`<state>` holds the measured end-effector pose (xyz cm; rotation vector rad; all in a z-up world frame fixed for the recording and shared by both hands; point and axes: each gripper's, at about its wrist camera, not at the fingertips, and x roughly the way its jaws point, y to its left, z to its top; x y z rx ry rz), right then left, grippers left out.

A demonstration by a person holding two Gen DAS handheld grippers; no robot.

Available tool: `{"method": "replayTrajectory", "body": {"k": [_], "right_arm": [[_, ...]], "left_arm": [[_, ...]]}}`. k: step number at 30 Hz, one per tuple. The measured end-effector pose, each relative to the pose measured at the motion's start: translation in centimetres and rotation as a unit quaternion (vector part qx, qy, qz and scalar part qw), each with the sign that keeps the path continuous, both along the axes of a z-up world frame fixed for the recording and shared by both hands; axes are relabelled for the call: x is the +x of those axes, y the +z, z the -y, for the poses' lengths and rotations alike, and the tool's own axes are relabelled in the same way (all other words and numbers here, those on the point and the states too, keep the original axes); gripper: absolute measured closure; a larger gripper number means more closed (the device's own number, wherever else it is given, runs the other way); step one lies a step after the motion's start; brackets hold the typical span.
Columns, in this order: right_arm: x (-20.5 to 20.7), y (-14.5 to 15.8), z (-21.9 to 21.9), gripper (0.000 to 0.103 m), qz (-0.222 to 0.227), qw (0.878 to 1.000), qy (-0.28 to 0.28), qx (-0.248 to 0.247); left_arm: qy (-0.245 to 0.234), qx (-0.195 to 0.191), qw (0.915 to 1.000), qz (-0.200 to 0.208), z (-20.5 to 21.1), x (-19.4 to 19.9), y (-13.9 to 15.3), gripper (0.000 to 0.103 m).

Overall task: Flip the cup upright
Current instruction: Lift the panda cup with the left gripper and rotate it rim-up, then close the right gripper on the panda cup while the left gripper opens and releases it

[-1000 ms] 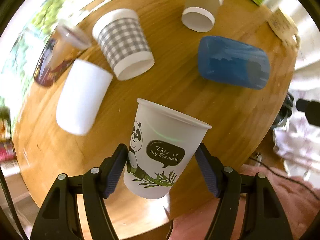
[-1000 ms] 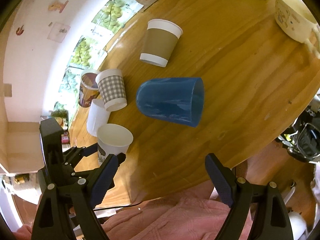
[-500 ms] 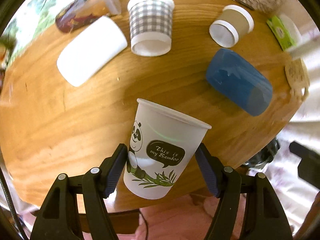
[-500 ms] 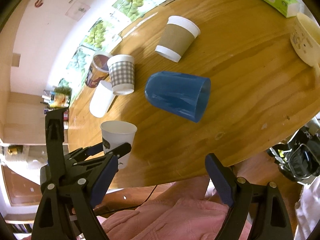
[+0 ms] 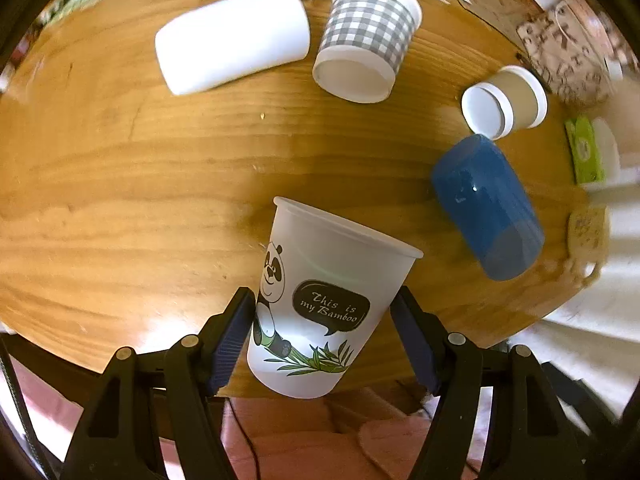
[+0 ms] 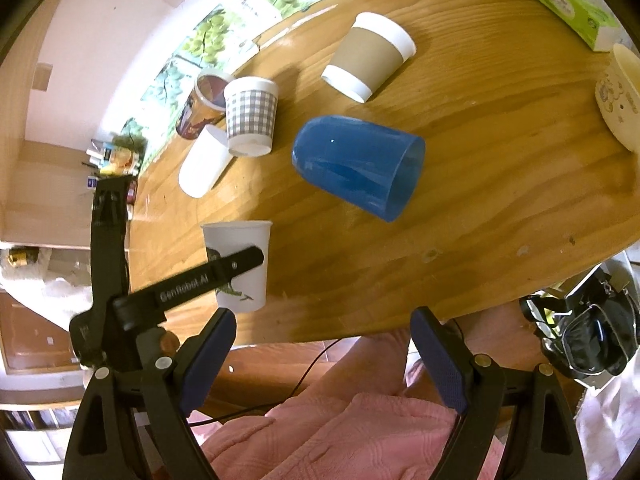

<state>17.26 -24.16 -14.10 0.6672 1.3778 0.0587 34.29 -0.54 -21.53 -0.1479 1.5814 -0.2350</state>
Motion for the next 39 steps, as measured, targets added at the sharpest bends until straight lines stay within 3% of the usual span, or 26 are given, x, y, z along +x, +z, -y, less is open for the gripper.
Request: {"method": "replayTrajectory", "body": {"k": [5,15,18,29,39], "right_arm": [[-0.1,0.0,-0.3,0.014,-0.001,1.0,0.013,-0.005],[-0.4,-0.3,-0.7,0.014,-0.009,1.0,0.016,-0.016],[-0.4,-0.4,-0.7,0.014,-0.01,1.0,0.016,-0.016],[0.3,-0.8,-1.2,0.014,-0.022,0.999,0.021,-0.016],[1.2,-1.0,-2.1,0.014,-0.026,0.999,0.029,-0.015]], "left_arm": [[0.029,-0.031,0.9991,-0.003,-2.4,-1.2,-0.2,0.029],[0.04,-0.028,0.9988,-0.004,-3.8,-3.3,-0.8,0.029],[0.046,-0.031,0.9984,-0.007,-2.3,-3.3,0.1,0.029],[0.035,-0.048,0.9981,-0.017,-1.2,-3.4,-0.1,0.027],[0.014,-0.079,0.9962,-0.032,-1.6,-3.5,0.3,0.017]]}}
